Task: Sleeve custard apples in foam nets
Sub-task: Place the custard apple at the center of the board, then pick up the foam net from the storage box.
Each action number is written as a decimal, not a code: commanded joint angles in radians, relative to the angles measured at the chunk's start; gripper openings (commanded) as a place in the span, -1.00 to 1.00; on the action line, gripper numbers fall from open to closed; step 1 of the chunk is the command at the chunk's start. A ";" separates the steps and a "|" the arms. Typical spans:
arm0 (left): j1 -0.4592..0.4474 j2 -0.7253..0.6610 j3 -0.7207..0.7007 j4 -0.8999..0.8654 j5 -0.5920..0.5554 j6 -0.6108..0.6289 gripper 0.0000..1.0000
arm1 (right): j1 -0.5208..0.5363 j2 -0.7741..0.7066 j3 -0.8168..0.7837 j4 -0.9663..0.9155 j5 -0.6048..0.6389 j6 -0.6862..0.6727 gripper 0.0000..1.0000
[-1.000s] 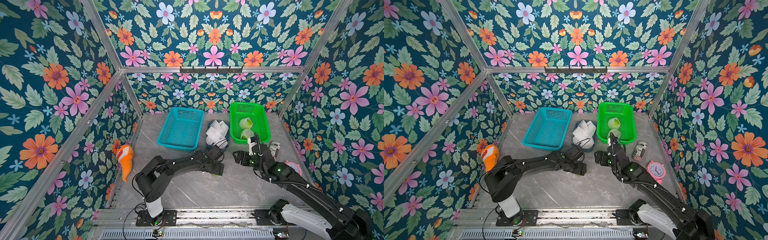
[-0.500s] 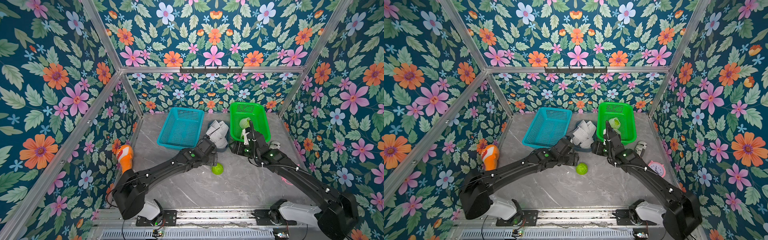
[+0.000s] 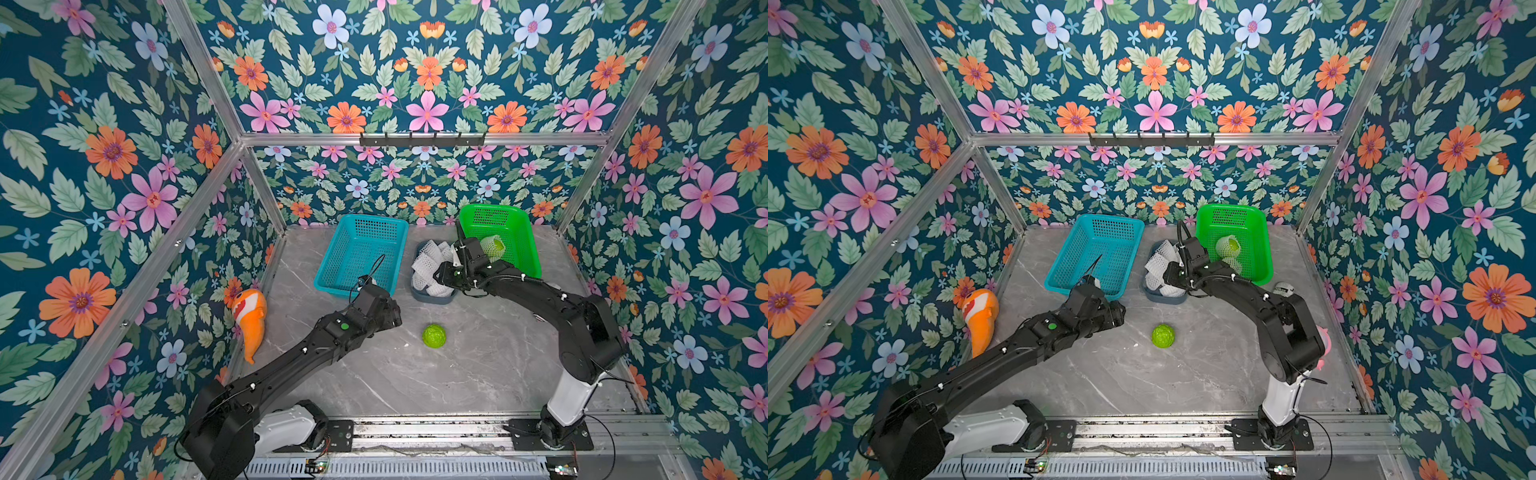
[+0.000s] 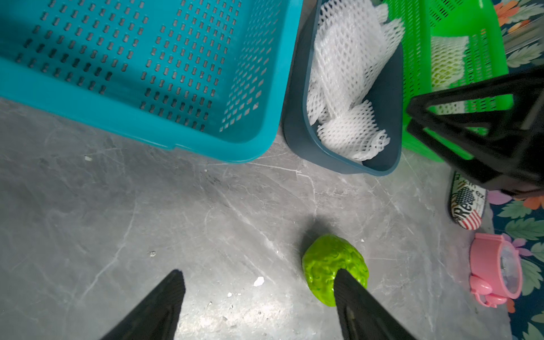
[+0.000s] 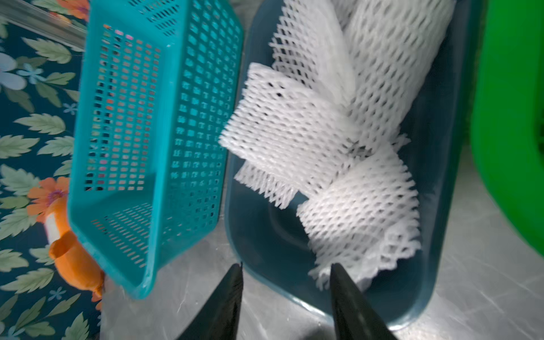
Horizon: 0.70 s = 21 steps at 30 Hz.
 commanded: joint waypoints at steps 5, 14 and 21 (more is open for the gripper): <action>0.010 -0.013 -0.024 0.053 0.024 -0.026 0.64 | -0.013 0.158 0.147 -0.061 0.036 0.037 0.05; 0.022 -0.018 -0.047 0.055 0.036 -0.039 0.64 | -0.028 0.257 0.230 -0.090 0.035 0.055 0.12; 0.029 -0.010 -0.056 0.061 0.048 -0.046 0.63 | -0.037 0.299 0.260 -0.076 0.024 0.060 0.06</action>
